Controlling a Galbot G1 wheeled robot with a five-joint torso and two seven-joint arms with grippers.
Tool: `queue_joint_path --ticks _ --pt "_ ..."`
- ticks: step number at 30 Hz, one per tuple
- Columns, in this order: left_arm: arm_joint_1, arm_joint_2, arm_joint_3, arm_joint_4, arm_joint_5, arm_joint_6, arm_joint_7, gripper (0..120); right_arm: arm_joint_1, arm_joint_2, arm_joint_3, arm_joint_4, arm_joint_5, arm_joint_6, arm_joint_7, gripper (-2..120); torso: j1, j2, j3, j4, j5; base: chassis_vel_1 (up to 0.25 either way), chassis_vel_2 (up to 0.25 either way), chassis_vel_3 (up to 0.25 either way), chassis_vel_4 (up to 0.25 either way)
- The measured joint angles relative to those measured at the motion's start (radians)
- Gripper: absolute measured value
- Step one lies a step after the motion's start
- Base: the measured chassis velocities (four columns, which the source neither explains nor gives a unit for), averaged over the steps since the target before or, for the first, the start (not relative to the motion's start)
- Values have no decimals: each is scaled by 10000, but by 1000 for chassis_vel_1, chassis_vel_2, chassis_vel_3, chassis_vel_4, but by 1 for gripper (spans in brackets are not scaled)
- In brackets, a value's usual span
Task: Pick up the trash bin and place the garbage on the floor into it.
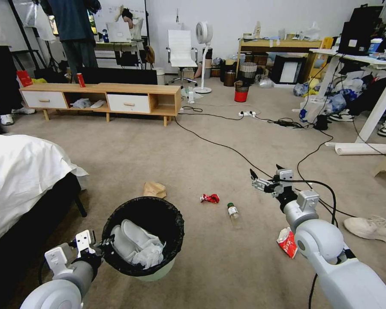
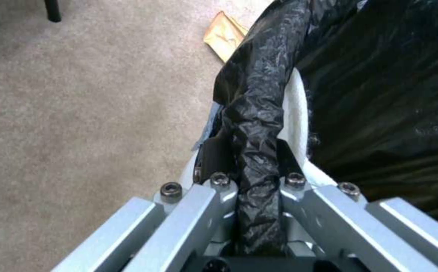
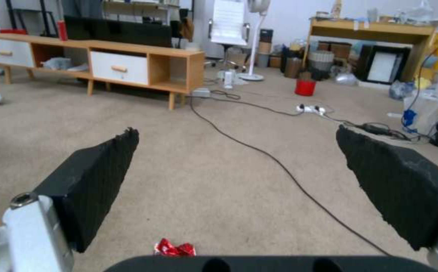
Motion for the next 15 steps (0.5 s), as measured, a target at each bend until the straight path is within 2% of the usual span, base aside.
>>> queue_joint_path --ticks 8,15 --pt "-31 0 3 27 9 0 0 3 -21 16 38 -24 -23 6 -11 100 0 0 0 -1 0 -24 -30 -30 -27" --pt "-38 -22 9 53 8 -23 0 3 -18 55 38 -40 -43 30 -12 100 0 0 0 -2 0 -87 -73 -79 -85"
